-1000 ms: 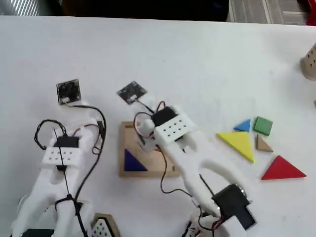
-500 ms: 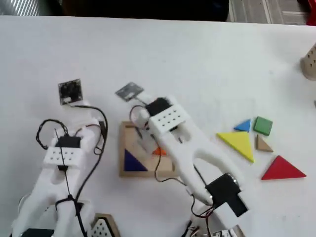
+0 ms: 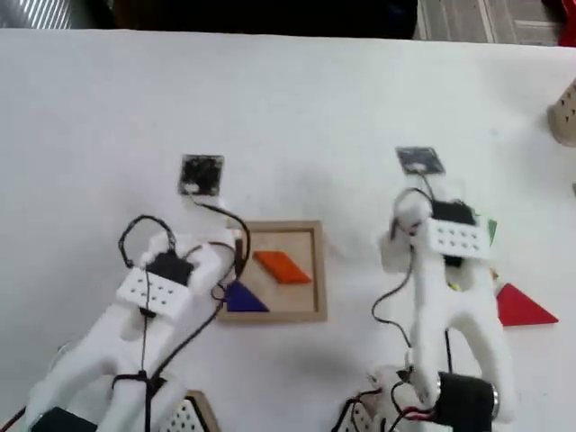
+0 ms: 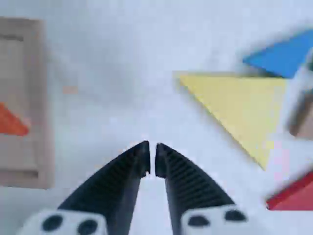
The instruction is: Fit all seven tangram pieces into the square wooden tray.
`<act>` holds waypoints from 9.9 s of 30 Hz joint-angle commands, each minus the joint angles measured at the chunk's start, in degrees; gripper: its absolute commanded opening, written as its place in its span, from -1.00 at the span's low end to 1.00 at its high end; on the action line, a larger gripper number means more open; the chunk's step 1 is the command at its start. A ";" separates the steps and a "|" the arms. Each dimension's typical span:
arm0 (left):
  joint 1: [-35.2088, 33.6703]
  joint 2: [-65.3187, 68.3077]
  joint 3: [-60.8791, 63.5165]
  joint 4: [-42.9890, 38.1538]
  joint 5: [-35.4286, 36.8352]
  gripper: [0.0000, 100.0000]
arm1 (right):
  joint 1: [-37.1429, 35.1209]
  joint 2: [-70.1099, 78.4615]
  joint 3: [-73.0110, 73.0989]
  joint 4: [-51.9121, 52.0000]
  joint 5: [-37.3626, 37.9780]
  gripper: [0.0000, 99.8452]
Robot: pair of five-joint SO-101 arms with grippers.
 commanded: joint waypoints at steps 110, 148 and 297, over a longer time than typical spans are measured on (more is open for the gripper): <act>27.56 21.76 -14.07 -2.46 7.65 -0.96 | 13.05 -18.24 24.26 -14.55 14.07 -0.96; 26.07 -4.79 2.29 4.48 0.88 -0.96 | 13.05 -18.33 24.62 -14.55 14.07 -0.96; 19.91 32.13 -17.67 -19.34 13.45 -0.96 | 11.82 -18.33 24.88 -15.69 14.07 -0.96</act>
